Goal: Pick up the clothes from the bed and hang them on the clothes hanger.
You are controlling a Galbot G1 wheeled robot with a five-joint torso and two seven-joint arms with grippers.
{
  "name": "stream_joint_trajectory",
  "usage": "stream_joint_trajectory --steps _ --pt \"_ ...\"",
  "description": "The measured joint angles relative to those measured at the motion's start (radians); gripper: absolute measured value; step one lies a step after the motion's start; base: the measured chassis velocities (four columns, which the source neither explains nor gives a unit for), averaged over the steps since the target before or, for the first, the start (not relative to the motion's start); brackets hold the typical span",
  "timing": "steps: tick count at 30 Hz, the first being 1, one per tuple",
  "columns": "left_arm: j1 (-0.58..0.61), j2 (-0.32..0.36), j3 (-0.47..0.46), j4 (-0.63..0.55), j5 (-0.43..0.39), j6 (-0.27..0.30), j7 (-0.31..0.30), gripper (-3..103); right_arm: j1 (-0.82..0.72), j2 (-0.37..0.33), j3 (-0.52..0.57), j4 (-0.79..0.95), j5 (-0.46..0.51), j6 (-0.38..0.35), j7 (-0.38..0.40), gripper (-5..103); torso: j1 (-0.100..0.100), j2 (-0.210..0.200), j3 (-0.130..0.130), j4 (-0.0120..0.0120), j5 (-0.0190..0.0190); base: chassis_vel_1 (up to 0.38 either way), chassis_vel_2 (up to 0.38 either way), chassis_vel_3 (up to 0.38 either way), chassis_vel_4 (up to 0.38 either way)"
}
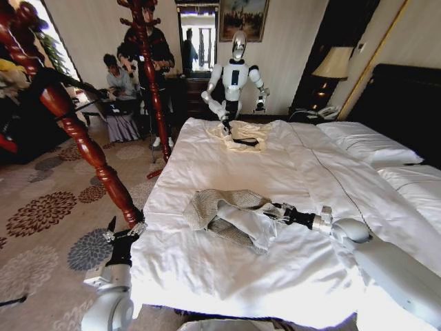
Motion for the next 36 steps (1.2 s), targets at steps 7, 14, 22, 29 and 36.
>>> stream_joint_trajectory --steps 7,14,22,29,36 --pt "0.003 -0.001 0.004 -0.009 -0.002 0.003 -0.004 100 -0.034 -0.014 0.015 0.041 -0.014 0.018 0.039 18 0.000 0.000 0.000 0.0000 0.0000 0.000 0.000 0.000 0.000" --pt "0.009 -0.004 0.009 -0.029 -0.025 0.013 -0.011 100 -0.065 -0.034 0.034 0.092 0.002 0.026 0.088 3 0.000 0.000 0.000 -0.0001 0.0001 0.000 0.000 0.000 0.000" --pt "0.019 0.003 0.008 -0.062 -0.061 0.016 -0.012 100 -0.093 -0.045 0.128 0.344 0.273 0.023 0.317 3 0.000 0.000 0.000 0.0002 0.0001 0.000 0.000 0.000 0.000" --pt "0.017 0.037 0.026 -0.068 -0.126 -0.010 0.048 100 -0.065 -0.086 0.243 0.575 0.544 0.008 0.509 3 0.000 0.000 0.000 0.0001 -0.0002 0.000 0.000 0.000 0.000" --pt "-0.004 0.103 0.045 -0.047 -0.154 -0.037 0.115 100 -0.099 -0.096 0.286 0.644 0.562 0.008 0.523 3 0.000 0.000 0.000 -0.0001 0.0000 0.000 0.000 0.000 0.000"
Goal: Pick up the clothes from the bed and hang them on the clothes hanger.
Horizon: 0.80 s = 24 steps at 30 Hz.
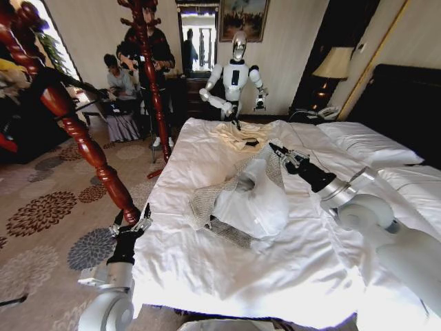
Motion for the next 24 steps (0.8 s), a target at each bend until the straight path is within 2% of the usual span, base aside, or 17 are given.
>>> stream_joint_trajectory --steps 4,5,9,10,13,14,16,24 --pt "-0.027 0.070 0.033 0.043 0.034 -0.025 0.077 100 0.005 0.029 -0.023 -0.003 -0.021 0.000 0.001 3 0.000 0.000 0.000 0.0001 0.0002 0.000 0.000 0.000 0.000" --pt "-0.027 0.070 0.033 0.043 0.034 -0.025 0.077 100 0.005 0.029 -0.023 -0.003 -0.021 0.000 0.001 3 0.000 0.000 0.000 0.0001 0.0002 0.000 0.000 0.000 0.000" --pt "-0.067 0.138 0.094 0.127 0.127 -0.061 0.155 100 0.017 0.042 -0.041 -0.017 -0.026 0.000 -0.002 3 0.000 0.000 0.000 0.0000 0.0000 0.000 0.000 0.000 0.000" --pt "-0.067 0.138 0.094 0.127 0.127 -0.061 0.155 100 0.017 0.042 -0.041 -0.017 -0.026 0.000 -0.002 3 0.000 0.000 0.000 0.0000 0.0000 0.000 0.000 0.000 0.000" --pt "-0.098 0.182 0.130 0.199 0.240 -0.086 0.199 100 0.035 0.040 -0.066 -0.029 -0.026 0.001 -0.006 3 0.000 0.000 0.000 0.0003 0.0000 0.000 0.000 0.000 0.000" --pt "-0.098 0.182 0.130 0.199 0.240 -0.086 0.199 100 0.035 0.040 -0.066 -0.029 -0.026 0.001 -0.006 3 0.000 0.000 0.000 0.0003 0.0000 0.000 0.000 0.000 0.000" --pt "-0.121 0.222 0.151 0.248 0.287 -0.098 0.240 100 0.039 0.039 -0.074 -0.030 -0.027 0.001 -0.007 3 0.000 0.000 0.000 0.0002 0.0000 0.000 0.000 0.000 0.000" --pt "-0.194 0.298 0.188 0.342 0.318 -0.114 0.346 100 0.047 0.042 -0.081 -0.035 -0.029 0.001 -0.008 3 0.000 0.000 0.000 0.0002 0.0002 0.000 0.000 0.000 0.000"
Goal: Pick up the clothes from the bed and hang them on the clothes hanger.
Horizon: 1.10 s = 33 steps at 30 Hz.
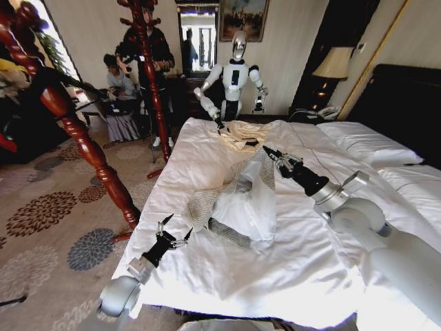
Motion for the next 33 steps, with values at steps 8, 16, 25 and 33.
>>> stream_joint_trajectory --steps 8,16,25,33 --pt "-0.093 0.064 0.075 0.077 0.026 0.003 0.025 100 0.019 0.000 -0.012 -0.002 0.002 -0.002 0.001 3 0.000 0.000 0.000 -0.0001 -0.0001 0.000 0.000 0.000 0.000" --pt "-0.184 0.068 0.147 0.156 0.050 0.000 0.019 100 0.019 -0.009 -0.013 -0.002 0.009 -0.003 0.003 3 0.000 0.000 0.000 -0.0001 -0.0001 0.000 0.000 0.000 0.000" --pt "-0.259 0.013 0.207 0.241 0.081 -0.024 0.013 90 0.010 -0.011 -0.016 -0.007 0.012 -0.001 0.006 3 0.000 0.000 0.000 -0.0002 0.0000 0.000 0.000 0.000 0.000" --pt "-0.256 -0.002 0.211 0.242 0.083 -0.033 -0.007 57 0.013 0.003 -0.019 -0.022 0.009 0.003 0.006 3 0.000 0.000 0.000 0.0000 0.0000 0.000 0.000 0.000 0.000"
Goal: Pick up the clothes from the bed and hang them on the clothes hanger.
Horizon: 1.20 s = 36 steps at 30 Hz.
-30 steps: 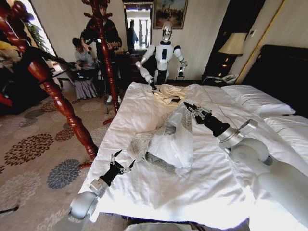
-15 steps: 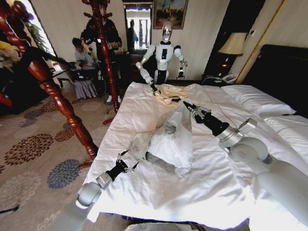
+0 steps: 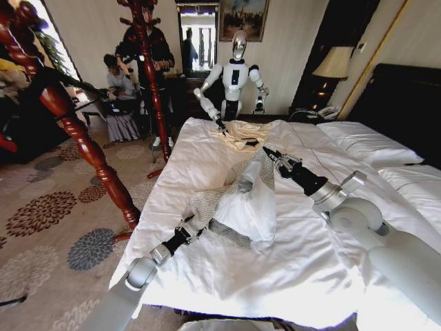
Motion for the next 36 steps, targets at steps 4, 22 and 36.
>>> stream_joint_trajectory --steps 4,22,36 --pt "0.009 0.008 -0.012 -0.017 -0.013 0.000 -0.008 46 0.009 0.011 -0.006 -0.011 -0.004 0.004 0.000 3 0.000 0.000 0.000 0.0000 0.0000 0.000 0.000 0.000 0.000" --pt "0.112 0.084 -0.246 -0.306 -0.342 0.067 0.035 3 0.026 0.022 0.025 0.003 0.033 0.032 0.041 3 0.000 0.000 0.000 -0.0001 -0.0004 0.000 0.000 0.000 0.000" --pt "0.182 0.208 -0.662 -0.694 -0.945 0.226 -0.103 3 0.000 0.016 0.148 0.148 0.145 0.041 0.090 3 0.000 0.000 0.000 0.0000 -0.0003 0.000 0.000 0.000 0.000"
